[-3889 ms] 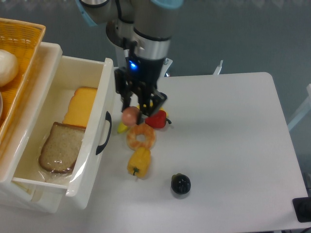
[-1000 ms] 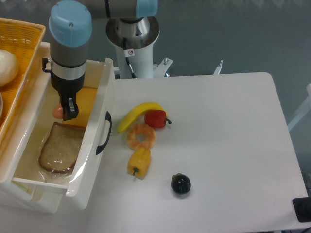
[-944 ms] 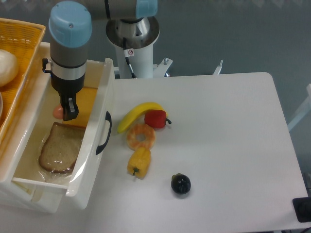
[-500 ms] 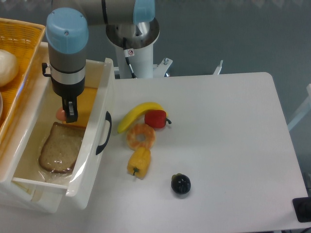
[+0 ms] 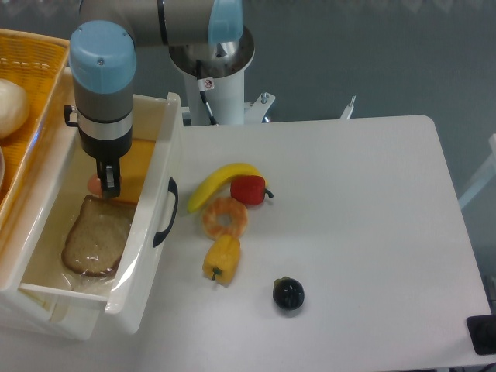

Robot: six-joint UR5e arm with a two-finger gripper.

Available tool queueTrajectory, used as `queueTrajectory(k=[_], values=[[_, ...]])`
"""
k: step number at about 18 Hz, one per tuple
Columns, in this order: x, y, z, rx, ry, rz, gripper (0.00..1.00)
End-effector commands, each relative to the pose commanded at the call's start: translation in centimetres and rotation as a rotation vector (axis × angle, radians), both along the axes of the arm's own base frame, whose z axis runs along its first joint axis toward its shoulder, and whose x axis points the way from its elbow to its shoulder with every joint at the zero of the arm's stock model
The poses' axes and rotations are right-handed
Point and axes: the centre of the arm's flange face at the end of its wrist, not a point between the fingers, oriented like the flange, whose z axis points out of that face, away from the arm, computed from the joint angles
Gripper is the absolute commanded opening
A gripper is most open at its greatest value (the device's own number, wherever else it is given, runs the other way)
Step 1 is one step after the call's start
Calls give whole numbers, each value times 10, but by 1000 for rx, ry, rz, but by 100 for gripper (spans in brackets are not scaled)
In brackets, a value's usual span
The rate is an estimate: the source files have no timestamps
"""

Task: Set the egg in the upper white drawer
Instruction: 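Hold the egg down inside the drawer near the bread slice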

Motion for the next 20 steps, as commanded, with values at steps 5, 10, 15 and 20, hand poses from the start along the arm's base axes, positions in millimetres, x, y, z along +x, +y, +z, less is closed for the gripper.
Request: queueTrajectory(k=[5,10,15,20], values=[[3,3,-5,-10,-4,0,35],[2,4,-9,-17,-8,1,35],[3,5,-10,-19,-9,0,38],[3,4,-12,-25,-10,0,38]])
